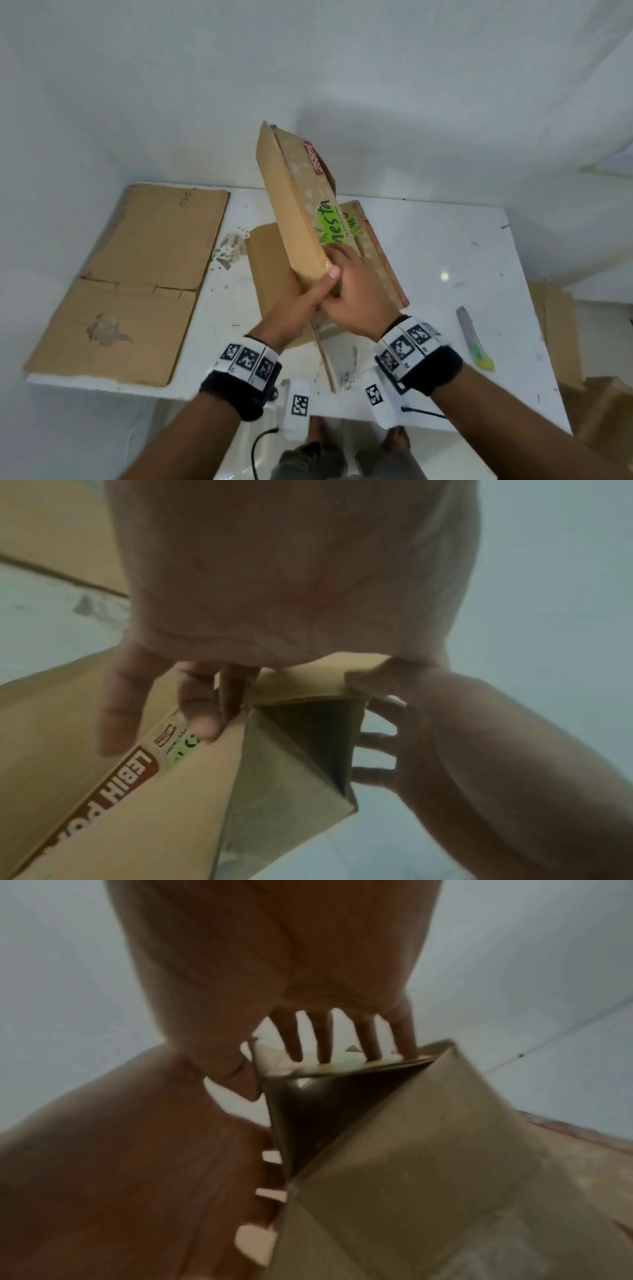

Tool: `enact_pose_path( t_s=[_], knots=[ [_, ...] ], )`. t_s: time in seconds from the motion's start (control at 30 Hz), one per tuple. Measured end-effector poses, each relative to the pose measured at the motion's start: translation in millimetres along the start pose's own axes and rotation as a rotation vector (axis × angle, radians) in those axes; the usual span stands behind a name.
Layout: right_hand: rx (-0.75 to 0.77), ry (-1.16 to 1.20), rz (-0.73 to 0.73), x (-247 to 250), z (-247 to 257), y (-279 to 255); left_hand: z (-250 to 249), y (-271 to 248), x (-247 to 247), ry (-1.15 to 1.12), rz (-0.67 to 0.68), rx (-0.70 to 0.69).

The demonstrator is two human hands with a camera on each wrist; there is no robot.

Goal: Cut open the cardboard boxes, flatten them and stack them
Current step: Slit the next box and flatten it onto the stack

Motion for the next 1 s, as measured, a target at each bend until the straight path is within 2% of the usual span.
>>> enact_pose_path(
  t_s=[0.07, 0.17, 0.2, 0.23, 0.3, 0.33, 0.43, 0.5, 0.57, 0.63, 0.7, 0.73, 0.83, 0.9, 1.0],
  knots=[
    [0.061, 0.128, 0.121, 0, 0, -5, 11, 7, 7, -0.061, -0.127, -0.082],
    [-0.066, 0.400, 0.332, 8, -6, -9, 25, 12, 36, -0.088, -0.422, -0.124],
    [-0.109, 0.456, 0.301, 14, -12, -5, 25, 10, 44, -0.117, -0.487, -0.138],
    [-0.144, 0.472, 0.181, 24, -23, 4, 26, 12, 49, -0.142, -0.505, -0.146],
    [-0.220, 0.402, -0.061, 41, -53, 21, 34, 16, 57, -0.159, -0.484, -0.119],
    [-0.263, 0.377, -0.059, 35, -66, 28, 38, 16, 61, -0.157, -0.476, -0.089],
    [-0.333, 0.405, 0.175, -8, -90, 47, 52, 15, 70, -0.196, -0.462, -0.004],
    [-0.337, 0.421, 0.279, -27, -94, 60, 53, 13, 76, -0.193, -0.449, 0.023],
    [-0.327, 0.340, 0.313, -29, -93, 69, 57, 13, 85, -0.211, -0.448, 0.058],
    [-0.292, 0.193, 0.257, -9, -94, 72, 61, 16, 89, -0.235, -0.451, 0.094],
    [-0.281, 0.056, 0.163, 29, -98, 55, 62, 22, 88, -0.233, -0.436, 0.113],
    [-0.278, 0.018, 0.161, 44, -100, 41, 57, 26, 82, -0.238, -0.415, 0.096],
    [-0.264, 0.009, 0.334, 50, -96, -17, 35, 38, 49, -0.205, -0.337, 0.025],
    [-0.326, 0.120, 0.351, 30, -94, -43, 16, 44, 14, -0.170, -0.276, 0.000],
    [-0.408, 0.166, 0.115, 12, -99, -41, -11, 50, -24, -0.172, -0.187, -0.061]
  ],
)
Point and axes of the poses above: each hand's wrist, its own y-axis towards the middle knuckle, its own x-axis out of the back of the hand, z = x × y, the point moved 9 cm from there along y, towards the middle knuckle, and after that the axes turned 5 degrees about y, right-handed, at the moved point
